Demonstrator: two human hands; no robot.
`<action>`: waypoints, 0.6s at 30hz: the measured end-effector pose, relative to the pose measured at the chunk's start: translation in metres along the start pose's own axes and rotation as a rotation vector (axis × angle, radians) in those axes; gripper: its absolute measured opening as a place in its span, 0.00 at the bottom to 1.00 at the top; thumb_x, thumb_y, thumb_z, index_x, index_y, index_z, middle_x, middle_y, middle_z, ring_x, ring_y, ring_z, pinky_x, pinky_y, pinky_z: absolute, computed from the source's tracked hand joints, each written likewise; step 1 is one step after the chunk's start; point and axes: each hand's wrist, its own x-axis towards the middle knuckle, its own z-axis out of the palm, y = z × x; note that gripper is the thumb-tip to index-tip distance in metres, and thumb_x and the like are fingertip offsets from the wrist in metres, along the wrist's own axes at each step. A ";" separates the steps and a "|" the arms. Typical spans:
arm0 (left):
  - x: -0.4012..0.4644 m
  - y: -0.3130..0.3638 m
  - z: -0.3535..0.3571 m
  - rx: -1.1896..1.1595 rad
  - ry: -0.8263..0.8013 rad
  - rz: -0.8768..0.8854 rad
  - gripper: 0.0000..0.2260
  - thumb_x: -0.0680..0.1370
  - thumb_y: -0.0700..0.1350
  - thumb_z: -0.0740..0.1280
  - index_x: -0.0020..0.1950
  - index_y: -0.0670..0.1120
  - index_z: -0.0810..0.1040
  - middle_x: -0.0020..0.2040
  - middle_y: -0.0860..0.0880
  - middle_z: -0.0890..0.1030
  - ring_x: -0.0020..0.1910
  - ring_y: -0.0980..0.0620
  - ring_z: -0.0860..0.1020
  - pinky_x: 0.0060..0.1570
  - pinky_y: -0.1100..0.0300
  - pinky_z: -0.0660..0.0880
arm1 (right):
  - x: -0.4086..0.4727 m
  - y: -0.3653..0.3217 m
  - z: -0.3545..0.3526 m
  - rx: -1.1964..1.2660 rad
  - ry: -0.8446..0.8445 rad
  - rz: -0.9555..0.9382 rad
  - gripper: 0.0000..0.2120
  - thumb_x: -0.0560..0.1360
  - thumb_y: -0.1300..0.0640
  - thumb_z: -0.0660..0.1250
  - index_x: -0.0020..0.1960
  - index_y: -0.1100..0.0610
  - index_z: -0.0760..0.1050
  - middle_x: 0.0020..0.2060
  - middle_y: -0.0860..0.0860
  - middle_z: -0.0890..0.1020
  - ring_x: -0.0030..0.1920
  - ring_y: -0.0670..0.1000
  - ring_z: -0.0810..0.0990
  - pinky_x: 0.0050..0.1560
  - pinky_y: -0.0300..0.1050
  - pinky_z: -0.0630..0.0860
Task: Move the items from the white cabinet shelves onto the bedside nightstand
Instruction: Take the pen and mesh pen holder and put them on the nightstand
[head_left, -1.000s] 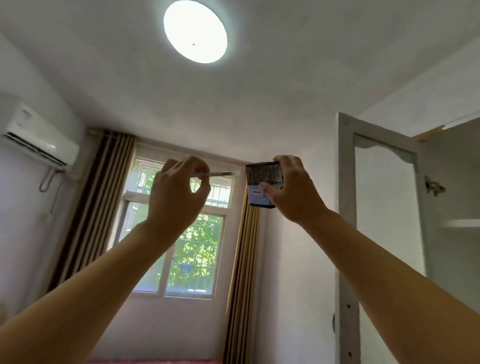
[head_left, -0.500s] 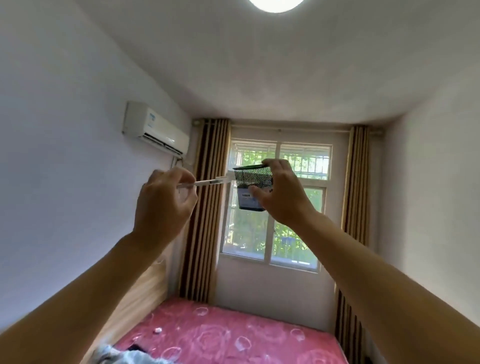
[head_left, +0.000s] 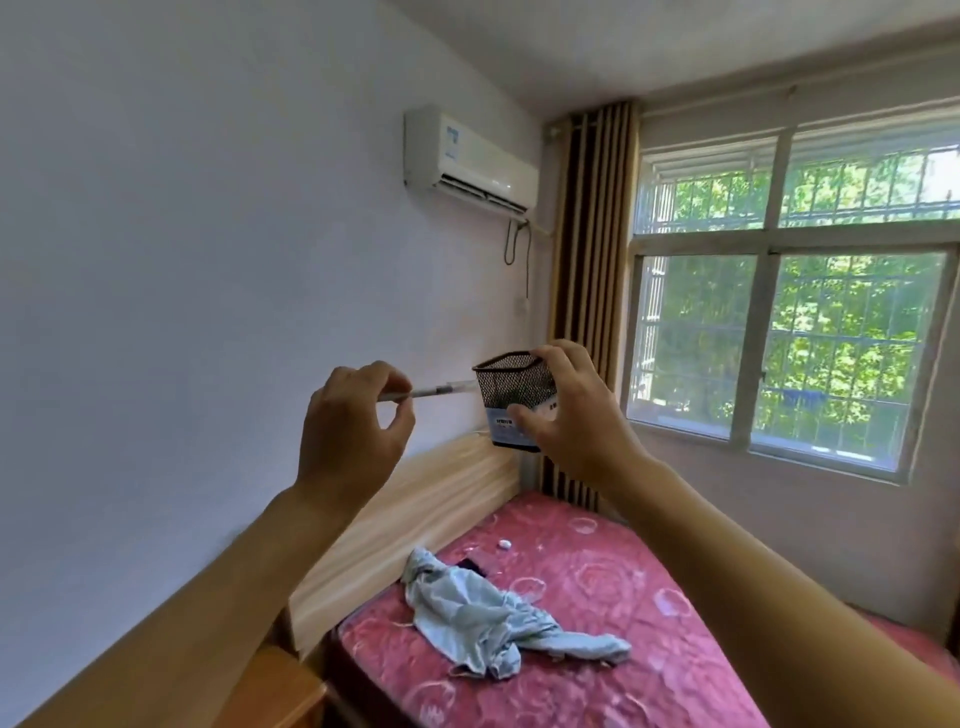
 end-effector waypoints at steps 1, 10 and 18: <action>-0.008 -0.005 0.004 0.024 -0.015 -0.017 0.06 0.77 0.42 0.74 0.52 0.48 0.81 0.45 0.52 0.84 0.48 0.48 0.80 0.48 0.44 0.80 | -0.004 0.005 0.011 0.029 -0.011 0.002 0.32 0.75 0.52 0.77 0.74 0.57 0.69 0.70 0.52 0.70 0.65 0.53 0.75 0.69 0.47 0.74; -0.080 -0.048 -0.001 0.202 -0.103 -0.169 0.06 0.77 0.41 0.74 0.52 0.48 0.81 0.45 0.53 0.82 0.48 0.49 0.79 0.49 0.45 0.79 | -0.047 0.027 0.120 0.261 -0.166 0.029 0.33 0.74 0.55 0.78 0.74 0.59 0.70 0.72 0.55 0.69 0.68 0.53 0.73 0.66 0.22 0.56; -0.144 -0.111 -0.014 0.256 -0.122 -0.371 0.04 0.78 0.41 0.74 0.51 0.47 0.81 0.45 0.50 0.81 0.47 0.49 0.79 0.47 0.50 0.79 | -0.069 0.010 0.213 0.412 -0.194 0.040 0.32 0.73 0.57 0.79 0.73 0.59 0.71 0.71 0.53 0.70 0.69 0.51 0.72 0.68 0.29 0.62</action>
